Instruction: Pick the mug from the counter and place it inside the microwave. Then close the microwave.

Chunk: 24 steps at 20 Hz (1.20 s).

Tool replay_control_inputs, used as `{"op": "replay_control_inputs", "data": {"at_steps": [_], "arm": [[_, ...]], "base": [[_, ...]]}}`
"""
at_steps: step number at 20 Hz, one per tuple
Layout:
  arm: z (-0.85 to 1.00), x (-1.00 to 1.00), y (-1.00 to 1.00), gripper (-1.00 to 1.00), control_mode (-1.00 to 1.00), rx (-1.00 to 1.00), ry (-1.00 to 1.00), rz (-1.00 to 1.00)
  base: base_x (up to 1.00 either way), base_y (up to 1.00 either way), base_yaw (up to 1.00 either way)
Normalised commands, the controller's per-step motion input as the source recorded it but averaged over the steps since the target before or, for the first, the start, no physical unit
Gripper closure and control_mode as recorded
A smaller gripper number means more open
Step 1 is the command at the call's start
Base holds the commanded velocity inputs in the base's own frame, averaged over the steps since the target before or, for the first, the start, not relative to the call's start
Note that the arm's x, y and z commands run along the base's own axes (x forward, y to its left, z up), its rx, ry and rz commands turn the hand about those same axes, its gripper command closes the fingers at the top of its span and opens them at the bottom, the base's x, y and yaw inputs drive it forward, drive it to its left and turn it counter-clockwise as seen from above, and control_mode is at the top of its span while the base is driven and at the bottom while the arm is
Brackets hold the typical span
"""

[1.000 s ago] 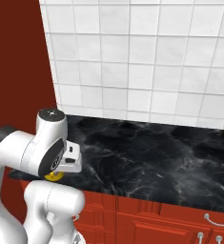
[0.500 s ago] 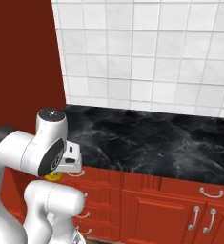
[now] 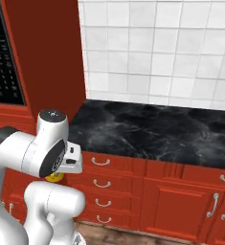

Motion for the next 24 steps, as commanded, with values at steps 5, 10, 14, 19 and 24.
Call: {"op": "replay_control_inputs", "data": {"at_steps": [5,10,14,19,24], "arm": [[0.00,0.00,0.00,1.00,1.00,0.00,0.00,0.00],[0.00,0.00,0.00,1.00,1.00,0.00,0.00,0.00],[0.00,0.00,0.00,1.00,1.00,0.00,0.00,0.00],[0.00,0.00,0.00,1.00,1.00,0.00,0.00,0.00],[0.00,0.00,0.00,1.00,1.00,0.00,0.00,0.00]], "base": [[-0.36,0.68,0.04],[0.00,0.59,0.00],[-0.16,0.58,0.00],[-0.48,0.61,0.00],[-0.01,0.62,0.04]]}}
